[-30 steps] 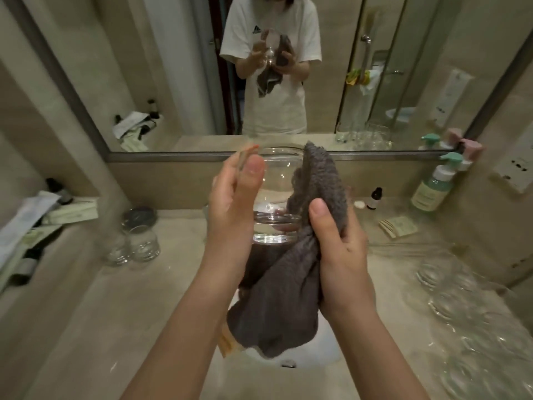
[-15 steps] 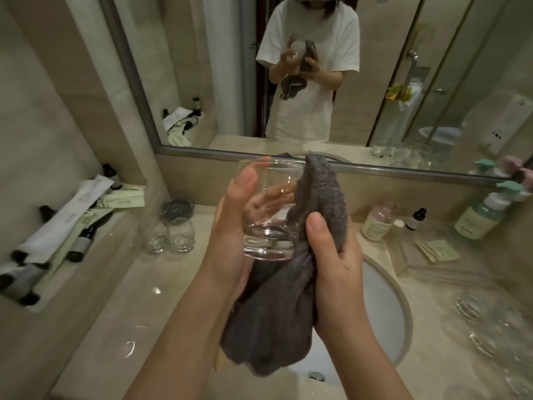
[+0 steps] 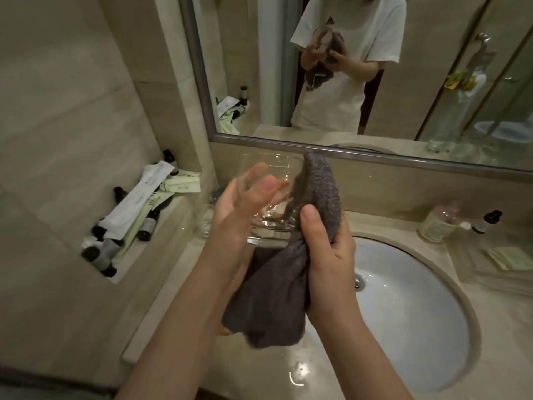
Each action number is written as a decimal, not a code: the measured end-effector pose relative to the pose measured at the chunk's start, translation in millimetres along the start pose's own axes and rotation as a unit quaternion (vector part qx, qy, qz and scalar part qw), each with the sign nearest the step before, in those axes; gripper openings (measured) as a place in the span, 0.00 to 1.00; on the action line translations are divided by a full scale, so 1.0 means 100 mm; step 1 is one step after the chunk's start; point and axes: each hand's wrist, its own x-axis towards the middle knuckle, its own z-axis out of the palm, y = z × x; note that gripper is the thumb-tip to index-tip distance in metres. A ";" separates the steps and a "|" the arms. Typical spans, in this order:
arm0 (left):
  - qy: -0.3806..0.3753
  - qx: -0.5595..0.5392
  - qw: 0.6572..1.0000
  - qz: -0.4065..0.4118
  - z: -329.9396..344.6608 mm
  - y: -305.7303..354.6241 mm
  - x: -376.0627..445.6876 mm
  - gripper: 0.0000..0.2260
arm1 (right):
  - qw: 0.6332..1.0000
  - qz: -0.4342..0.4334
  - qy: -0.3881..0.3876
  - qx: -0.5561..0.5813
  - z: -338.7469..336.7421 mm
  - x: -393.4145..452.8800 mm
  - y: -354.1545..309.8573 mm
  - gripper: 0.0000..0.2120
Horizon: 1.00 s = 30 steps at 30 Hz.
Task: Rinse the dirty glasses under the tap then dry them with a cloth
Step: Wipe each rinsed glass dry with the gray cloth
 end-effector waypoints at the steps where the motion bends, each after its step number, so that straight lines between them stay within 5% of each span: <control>1: -0.015 -0.030 0.999 -0.014 -0.08 0.01 0.00 0.42 | 1.000 0.017 -0.007 0.022 0.06 0.01 0.04 0.15; 6: 0.063 0.131 0.989 0.020 -0.35 0.05 0.06 0.41 | 0.999 0.027 -0.009 0.028 0.22 0.06 0.19 0.12; 10: 0.134 0.211 0.966 0.074 -0.40 0.08 0.02 0.21 | 0.999 -0.010 0.015 -0.046 0.36 0.09 0.27 0.18; 15: 0.135 0.183 0.971 0.077 -0.48 0.08 0.04 0.35 | 0.994 -0.051 0.004 -0.096 0.55 0.08 0.35 0.18; 18: 0.065 0.069 0.995 0.021 -0.61 0.12 0.11 0.31 | 0.998 -0.017 0.026 -0.055 0.57 0.10 0.39 0.16; 21: 0.011 -0.009 0.999 -0.039 -0.68 0.09 0.16 0.46 | 0.999 0.032 0.032 0.005 0.59 0.10 0.43 0.15; 27: 0.075 0.229 0.970 0.015 -0.66 -0.01 0.23 0.36 | 0.997 0.028 0.056 -0.041 0.53 0.12 0.49 0.08; 30: 0.096 0.246 0.963 0.046 -0.61 -0.06 0.19 0.35 | 0.995 -0.004 0.049 -0.089 0.56 0.10 0.49 0.07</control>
